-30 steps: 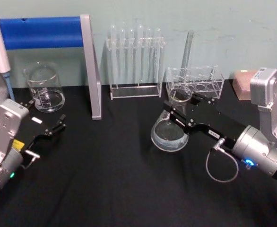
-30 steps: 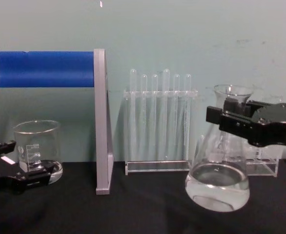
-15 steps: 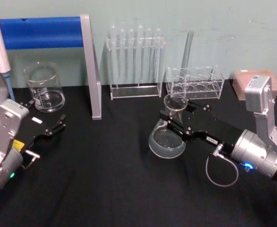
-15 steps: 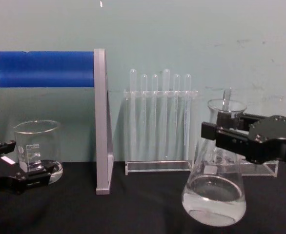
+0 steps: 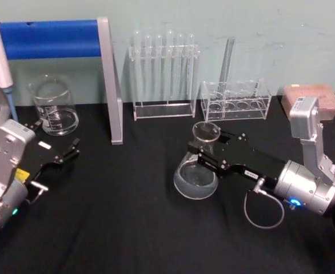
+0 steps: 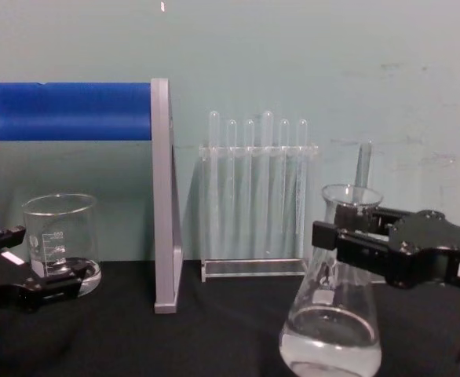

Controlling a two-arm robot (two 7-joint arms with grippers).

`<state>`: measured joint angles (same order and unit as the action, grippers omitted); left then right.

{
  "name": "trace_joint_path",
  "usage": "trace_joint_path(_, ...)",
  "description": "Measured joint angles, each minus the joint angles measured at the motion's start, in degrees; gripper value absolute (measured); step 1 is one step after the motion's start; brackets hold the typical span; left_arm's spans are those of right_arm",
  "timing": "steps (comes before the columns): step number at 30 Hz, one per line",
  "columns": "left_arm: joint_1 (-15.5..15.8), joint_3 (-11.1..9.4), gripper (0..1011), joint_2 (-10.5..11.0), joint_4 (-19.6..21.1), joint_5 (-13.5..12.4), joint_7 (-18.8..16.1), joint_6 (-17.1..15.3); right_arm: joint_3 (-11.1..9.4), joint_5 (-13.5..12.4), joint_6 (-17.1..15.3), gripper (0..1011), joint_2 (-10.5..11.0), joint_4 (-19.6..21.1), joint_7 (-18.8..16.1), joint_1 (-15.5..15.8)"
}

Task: Grasp the erlenmeyer flask with one hand, shake it three times, then place it back.

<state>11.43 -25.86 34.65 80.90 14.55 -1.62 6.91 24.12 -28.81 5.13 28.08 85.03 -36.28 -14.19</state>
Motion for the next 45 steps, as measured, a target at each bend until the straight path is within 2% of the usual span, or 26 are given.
trace_joint_path(20, 0.0, 0.0, 1001, 0.0, 0.0, 0.0, 0.0, 0.0, 3.26, -0.91, 1.0, 450, -0.73, -6.56, -3.13, -3.79)
trace_joint_path(45, 0.0, 0.0, 1001, 0.0, 0.0, 0.0, 0.0, 0.0, 5.13, -0.36, 1.69, 450, -1.55, -9.18, -3.67, -4.57)
